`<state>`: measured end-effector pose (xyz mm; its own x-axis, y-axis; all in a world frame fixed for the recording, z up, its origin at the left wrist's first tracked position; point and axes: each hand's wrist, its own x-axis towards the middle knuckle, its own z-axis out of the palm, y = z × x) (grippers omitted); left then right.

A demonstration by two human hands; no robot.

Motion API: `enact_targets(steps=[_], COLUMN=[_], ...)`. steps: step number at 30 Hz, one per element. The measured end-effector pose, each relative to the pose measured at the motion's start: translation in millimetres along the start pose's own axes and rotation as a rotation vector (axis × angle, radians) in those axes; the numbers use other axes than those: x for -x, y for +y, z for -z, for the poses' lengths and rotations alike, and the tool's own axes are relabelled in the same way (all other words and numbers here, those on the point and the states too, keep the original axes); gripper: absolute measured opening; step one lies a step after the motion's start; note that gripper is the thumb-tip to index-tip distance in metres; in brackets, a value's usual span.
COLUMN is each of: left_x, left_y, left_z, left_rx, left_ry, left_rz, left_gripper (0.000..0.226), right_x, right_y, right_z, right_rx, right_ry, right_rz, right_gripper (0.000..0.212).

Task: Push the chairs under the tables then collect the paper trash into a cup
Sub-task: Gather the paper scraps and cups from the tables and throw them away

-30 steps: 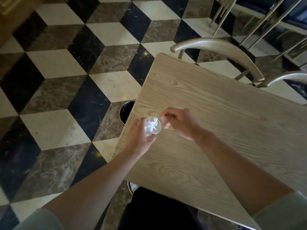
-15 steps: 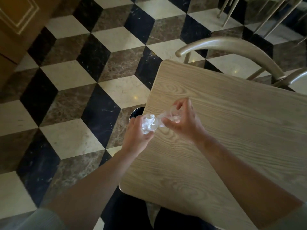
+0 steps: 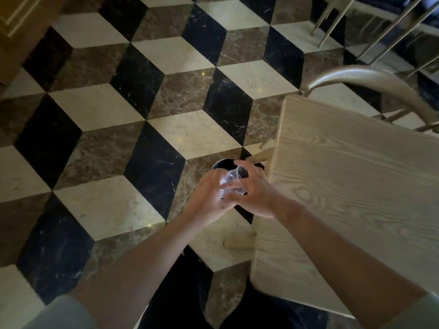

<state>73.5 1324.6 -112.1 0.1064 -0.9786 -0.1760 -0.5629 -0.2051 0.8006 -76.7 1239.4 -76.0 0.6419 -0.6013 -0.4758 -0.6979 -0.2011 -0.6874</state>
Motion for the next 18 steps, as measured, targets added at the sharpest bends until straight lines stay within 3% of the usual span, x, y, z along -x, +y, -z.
enact_targets(steps=[2,4,6,9,13,16,18], left_x=[11,15,9,-7,-26,-41,-55], left_y=[-18,-36,-52,-67,-76,-77,-71], left_z=[33,62,88,113,119,107,95], left_rx=[-0.014,-0.032,-0.085,-0.131,-0.086,-0.073,-0.073], left_ry=[-0.034,-0.067,-0.060,-0.010,-0.100,-0.117,-0.177], left_rz=[0.041,0.040,-0.009,-0.030,-0.013,-0.046,-0.057], left_gripper=[0.075,0.082,0.077,0.070,0.080,0.071,0.066], right_x=[-17,-37,-64,-90,-100,-96,-93], right_y=[-32,-57,-75,-98,-102,-81,-61], right_z=[-21,-40,-55,-58,-49,-50,-47], right_rx=[-0.057,-0.038,-0.018,0.009,-0.006,-0.113,-0.206], right_ry=[-0.205,-0.260,-0.288,-0.293,-0.191,0.008,0.127], right_rz=[-0.100,-0.130,-0.128,-0.114,-0.140,-0.168,-0.197], right_gripper=[0.040,0.070,0.083,0.063,0.064,0.039,0.033])
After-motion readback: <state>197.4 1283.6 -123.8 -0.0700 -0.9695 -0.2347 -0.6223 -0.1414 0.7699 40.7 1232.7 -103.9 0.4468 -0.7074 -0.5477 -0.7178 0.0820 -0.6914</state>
